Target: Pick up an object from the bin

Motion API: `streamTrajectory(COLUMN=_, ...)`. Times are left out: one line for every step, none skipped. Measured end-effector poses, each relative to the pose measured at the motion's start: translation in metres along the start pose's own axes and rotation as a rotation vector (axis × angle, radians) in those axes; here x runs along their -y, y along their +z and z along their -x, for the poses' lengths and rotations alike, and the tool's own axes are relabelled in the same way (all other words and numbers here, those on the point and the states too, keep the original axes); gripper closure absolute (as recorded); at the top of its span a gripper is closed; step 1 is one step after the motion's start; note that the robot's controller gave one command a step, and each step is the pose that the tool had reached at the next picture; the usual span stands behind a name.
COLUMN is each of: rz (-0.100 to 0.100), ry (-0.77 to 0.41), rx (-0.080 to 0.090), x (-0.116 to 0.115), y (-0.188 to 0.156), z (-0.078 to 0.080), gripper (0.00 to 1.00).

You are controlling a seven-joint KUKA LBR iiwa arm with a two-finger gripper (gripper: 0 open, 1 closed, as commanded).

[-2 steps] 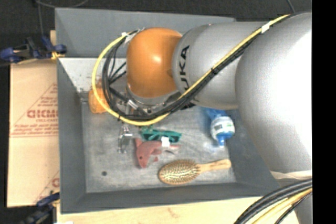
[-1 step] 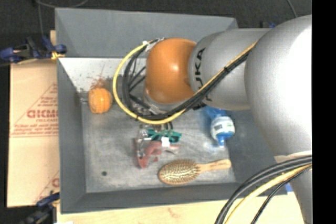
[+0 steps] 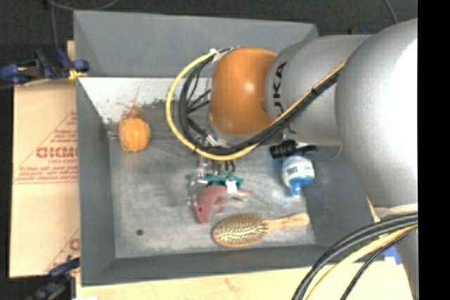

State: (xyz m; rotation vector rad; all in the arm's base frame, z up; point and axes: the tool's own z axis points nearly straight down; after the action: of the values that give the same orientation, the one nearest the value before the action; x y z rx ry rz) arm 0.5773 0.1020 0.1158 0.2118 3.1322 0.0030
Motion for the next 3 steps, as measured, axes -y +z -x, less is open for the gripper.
streamTrajectory(rz=-0.003, ry=0.035, rx=0.000, x=0.002, y=0.000, z=0.001, gripper=0.00)
streamTrajectory(rz=-0.001, ry=-0.189, rx=0.001, x=0.024, y=0.022, z=0.001, gripper=0.00)
streamTrajectory(rz=0.007, ry=0.112, rx=0.014, x=0.069, y=0.039, z=0.029, gripper=1.00)
